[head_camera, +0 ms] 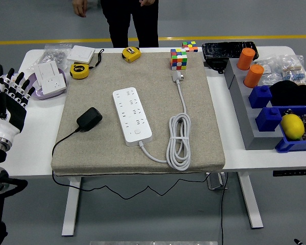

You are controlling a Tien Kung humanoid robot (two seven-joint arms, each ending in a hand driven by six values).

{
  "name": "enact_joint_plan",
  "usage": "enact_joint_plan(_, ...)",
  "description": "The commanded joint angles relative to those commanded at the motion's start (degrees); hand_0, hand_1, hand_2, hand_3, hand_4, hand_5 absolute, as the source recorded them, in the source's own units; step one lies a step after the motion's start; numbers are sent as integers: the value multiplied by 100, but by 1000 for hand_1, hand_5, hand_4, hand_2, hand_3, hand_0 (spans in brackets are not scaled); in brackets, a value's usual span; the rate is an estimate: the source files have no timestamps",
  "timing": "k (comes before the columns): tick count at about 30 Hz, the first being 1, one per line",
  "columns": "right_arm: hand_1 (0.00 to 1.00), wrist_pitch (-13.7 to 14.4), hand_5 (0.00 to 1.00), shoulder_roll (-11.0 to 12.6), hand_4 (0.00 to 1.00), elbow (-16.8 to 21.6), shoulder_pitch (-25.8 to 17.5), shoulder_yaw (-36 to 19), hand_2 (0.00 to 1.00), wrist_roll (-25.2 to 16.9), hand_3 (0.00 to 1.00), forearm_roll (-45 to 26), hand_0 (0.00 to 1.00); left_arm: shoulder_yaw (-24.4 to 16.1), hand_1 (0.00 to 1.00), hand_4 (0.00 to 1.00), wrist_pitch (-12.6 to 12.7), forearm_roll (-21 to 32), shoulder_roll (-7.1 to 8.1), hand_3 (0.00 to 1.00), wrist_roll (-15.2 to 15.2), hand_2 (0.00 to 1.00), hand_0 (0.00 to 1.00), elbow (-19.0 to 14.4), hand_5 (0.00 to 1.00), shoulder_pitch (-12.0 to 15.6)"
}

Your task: Pick up the plug,place it near the board,insert it into the board,press the button

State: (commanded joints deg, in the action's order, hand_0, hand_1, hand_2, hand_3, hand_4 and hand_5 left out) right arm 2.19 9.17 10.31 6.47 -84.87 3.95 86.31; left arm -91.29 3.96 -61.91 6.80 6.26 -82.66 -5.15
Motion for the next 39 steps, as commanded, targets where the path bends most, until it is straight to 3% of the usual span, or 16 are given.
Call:
enact_joint_plan(5,827,-2,809,10,998,0,20,-12,747,14,754,16,998,564,921,998,176,-931,181,891,362,890,839,295,232,-308)
enact_joint_plan(6,831,-1,808,8,998,0,24,-20,747,20,754,27,998,674,998,998,162,-1192,168,808,463,983,998,396,205,-403)
enact_joint_plan(8,831,-3,808,3,998,0,27,-11,747,21,754,21,998,825,998,998,116,-1676,151,808,582,983,998,513,205,-525)
enact_joint_plan(11,831,-9,808,5,998,0,44,7,747,32,754,21,998,1346,998,998,72,-2384,260,808,605,983,998,799,205,-823)
enact_joint_plan(12,834,-10,808,6,998,0,51,3,746,37,753,28,998,1514,998,998,83,-2644,295,871,602,998,998,874,184,-897)
enact_joint_plan(14,834,-9,808,11,998,0,70,27,746,30,753,1,998,1840,998,998,172,-3128,338,871,584,998,998,1045,184,-1054)
enact_joint_plan(17,834,-12,808,24,998,0,86,35,746,27,753,-8,998,2130,998,998,369,-3836,284,871,495,998,998,1318,184,-1238)
enact_joint_plan(18,839,-13,806,28,998,0,90,27,743,29,752,-2,998,2167,998,998,409,-4097,244,840,473,882,998,1423,162,-1280)
enact_joint_plan(21,839,-10,806,30,998,0,87,30,743,36,752,-4,998,2261,998,998,578,-4716,126,840,375,882,998,1715,162,-1391)
enact_joint_plan(22,839,-16,806,29,998,0,85,21,743,48,752,12,998,2329,998,998,653,-4834,98,840,333,882,998,1857,162,-1445)
enact_joint_plan(23,839,-20,808,29,998,0,85,13,744,55,754,25,998,2377,883,998,684,-4860,84,755,312,739,900,1954,171,-1483)
enact_joint_plan(29,839,-5,808,22,998,0,119,52,744,54,754,12,998,2515,883,998,543,-4848,4,755,312,739,900,2452,171,-1654)
enact_joint_plan(30,841,-4,809,25,998,0,125,44,743,57,752,26,998,2514,829,998,538,-4869,-5,684,317,695,905,2502,279,-1668)
enact_joint_plan(35,841,3,809,45,998,0,128,-23,743,85,752,105,998,2460,829,998,609,-4986,-70,684,306,695,905,2721,279,-1723)
enact_joint_plan(36,842,4,807,47,998,0,127,-35,746,88,752,118,998,2441,723,998,634,-5005,-82,627,304,615,794,2748,354,-1722)
enact_joint_plan(39,842,2,807,51,998,0,122,-40,746,84,752,130,998,2394,723,998,738,-5029,-96,627,256,615,794,2803,354,-1713)
